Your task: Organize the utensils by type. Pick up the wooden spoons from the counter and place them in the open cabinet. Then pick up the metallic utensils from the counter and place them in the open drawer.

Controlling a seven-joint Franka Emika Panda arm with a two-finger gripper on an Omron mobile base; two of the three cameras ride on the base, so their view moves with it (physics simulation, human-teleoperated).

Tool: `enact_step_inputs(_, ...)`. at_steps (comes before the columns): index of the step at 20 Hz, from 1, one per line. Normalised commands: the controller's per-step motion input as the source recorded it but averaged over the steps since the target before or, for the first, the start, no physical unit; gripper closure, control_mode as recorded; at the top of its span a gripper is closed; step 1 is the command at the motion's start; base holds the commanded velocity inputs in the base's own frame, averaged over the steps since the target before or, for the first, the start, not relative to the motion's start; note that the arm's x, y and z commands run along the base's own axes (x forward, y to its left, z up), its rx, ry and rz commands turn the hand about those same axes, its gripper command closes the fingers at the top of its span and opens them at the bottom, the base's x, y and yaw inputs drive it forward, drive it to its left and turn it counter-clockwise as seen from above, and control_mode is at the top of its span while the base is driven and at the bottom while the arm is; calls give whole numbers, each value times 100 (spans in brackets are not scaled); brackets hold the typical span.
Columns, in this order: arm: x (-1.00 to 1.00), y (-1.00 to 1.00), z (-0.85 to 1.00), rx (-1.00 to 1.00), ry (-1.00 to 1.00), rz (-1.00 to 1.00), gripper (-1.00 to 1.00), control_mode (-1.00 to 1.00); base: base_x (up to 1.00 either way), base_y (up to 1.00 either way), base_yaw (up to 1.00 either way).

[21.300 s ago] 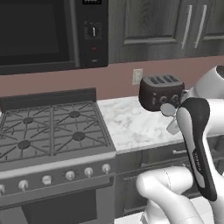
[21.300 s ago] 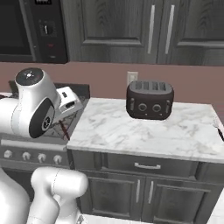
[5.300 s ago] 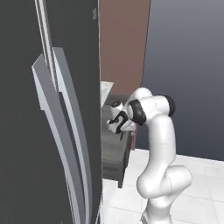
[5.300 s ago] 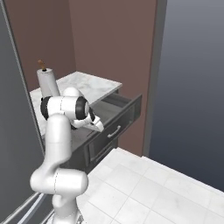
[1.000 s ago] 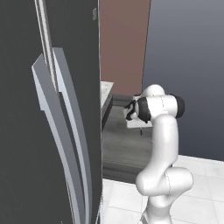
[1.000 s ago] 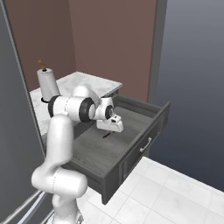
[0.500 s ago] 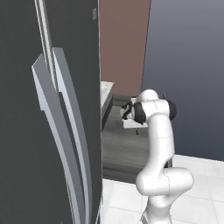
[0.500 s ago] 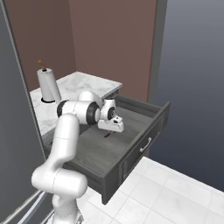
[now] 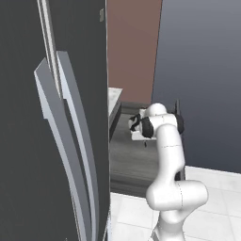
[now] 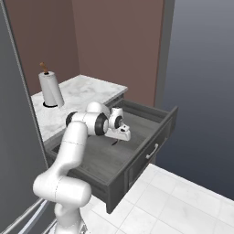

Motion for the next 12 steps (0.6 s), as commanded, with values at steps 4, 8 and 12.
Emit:
enact_step_inputs(4,0,0,-20,0,0,0,100,-100,0,0,0)
enact_step_inputs(8,0,0,-24,0,0,0,100,-100,0,0,0)
enact_step_inputs(12,0,0,-44,0,0,0,100,-100,0,0,0)
